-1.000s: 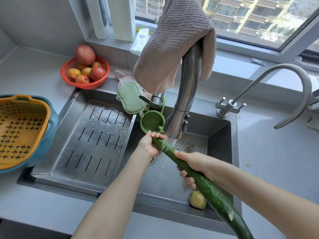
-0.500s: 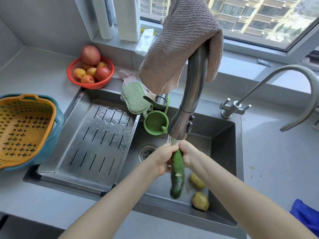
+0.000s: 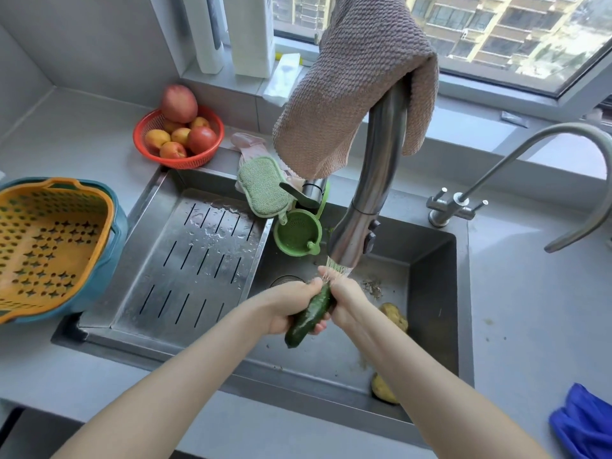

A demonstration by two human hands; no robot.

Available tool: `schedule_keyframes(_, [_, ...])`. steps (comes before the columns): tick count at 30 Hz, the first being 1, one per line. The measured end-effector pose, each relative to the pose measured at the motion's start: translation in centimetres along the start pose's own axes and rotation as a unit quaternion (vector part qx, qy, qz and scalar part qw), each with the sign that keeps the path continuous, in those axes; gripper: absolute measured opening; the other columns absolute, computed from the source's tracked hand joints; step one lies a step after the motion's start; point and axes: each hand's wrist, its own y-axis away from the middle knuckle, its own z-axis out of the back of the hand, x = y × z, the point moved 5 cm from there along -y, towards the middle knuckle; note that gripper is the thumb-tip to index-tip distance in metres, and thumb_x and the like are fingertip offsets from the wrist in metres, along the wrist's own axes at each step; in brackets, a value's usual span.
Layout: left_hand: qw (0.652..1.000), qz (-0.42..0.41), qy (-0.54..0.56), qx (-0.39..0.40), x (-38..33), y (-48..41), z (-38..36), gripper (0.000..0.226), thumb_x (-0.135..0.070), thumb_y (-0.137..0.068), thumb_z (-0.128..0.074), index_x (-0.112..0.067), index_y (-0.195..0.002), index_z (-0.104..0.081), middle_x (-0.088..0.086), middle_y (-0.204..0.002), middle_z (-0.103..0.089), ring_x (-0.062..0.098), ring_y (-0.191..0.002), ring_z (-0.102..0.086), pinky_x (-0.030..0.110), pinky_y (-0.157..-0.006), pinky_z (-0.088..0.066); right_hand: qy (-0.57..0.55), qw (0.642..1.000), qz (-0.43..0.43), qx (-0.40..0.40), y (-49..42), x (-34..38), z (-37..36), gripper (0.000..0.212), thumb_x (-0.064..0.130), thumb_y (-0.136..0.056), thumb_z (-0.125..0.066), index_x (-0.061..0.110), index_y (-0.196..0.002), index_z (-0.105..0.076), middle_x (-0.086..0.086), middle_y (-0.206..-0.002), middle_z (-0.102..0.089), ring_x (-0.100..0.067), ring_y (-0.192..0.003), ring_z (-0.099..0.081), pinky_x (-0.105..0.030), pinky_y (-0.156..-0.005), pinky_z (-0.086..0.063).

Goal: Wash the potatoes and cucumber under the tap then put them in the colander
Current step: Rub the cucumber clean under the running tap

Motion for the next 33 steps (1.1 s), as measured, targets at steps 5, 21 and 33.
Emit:
schedule_keyframes(5, [0.986, 0.037, 0.109, 0.117, -0.2, 0.1, 0.5, 0.062, -0.041, -0.103, -0.016, 0.008, -0.118, -0.052, 0.022, -0.102, -0.064, 0.028, -0.082, -0.069, 0.037, -0.072, -0.060, -0.055, 0.996, 0.036, -0.061, -0.4, 2.1, 3.1, 0.024, 0.024, -0.094, -0.056, 0.007, -0.078, -0.056, -0.008, -0.069, -0.058, -0.021, -0.059, -0.054, -0.033, -0.059, -0.047])
schedule_keyframes(21, [0.987, -0.012, 0.155, 0.050, -1.7, -6.4, -0.7, 0.030, -0.016, -0.099, -0.041, -0.005, -0.084, -0.065, 0.005, -0.072, -0.068, 0.014, -0.060, -0.066, 0.024, -0.063, -0.056, -0.191, 0.979, 0.060, -0.030, 0.5, 3.0, 5.0, 0.029, 0.036, -0.094, -0.057, 0.009, -0.102, -0.050, -0.003, -0.081, -0.057, -0.016, -0.062, -0.057, -0.035, -0.061, -0.051])
schedule_keyframes(33, [0.985, -0.064, -0.125, -0.098, -1.9, -7.4, 3.7, 0.024, -0.035, -0.093, -0.053, -0.016, -0.083, -0.063, 0.004, -0.075, -0.055, 0.016, -0.066, -0.048, 0.026, -0.064, -0.042, -0.164, 0.960, 0.219, 0.057, 2.0, 5.4, 3.1, 0.023, -0.004, -0.093, -0.050, 0.019, -0.094, -0.047, -0.006, -0.087, -0.056, -0.025, -0.082, -0.056, -0.057, -0.104, -0.036])
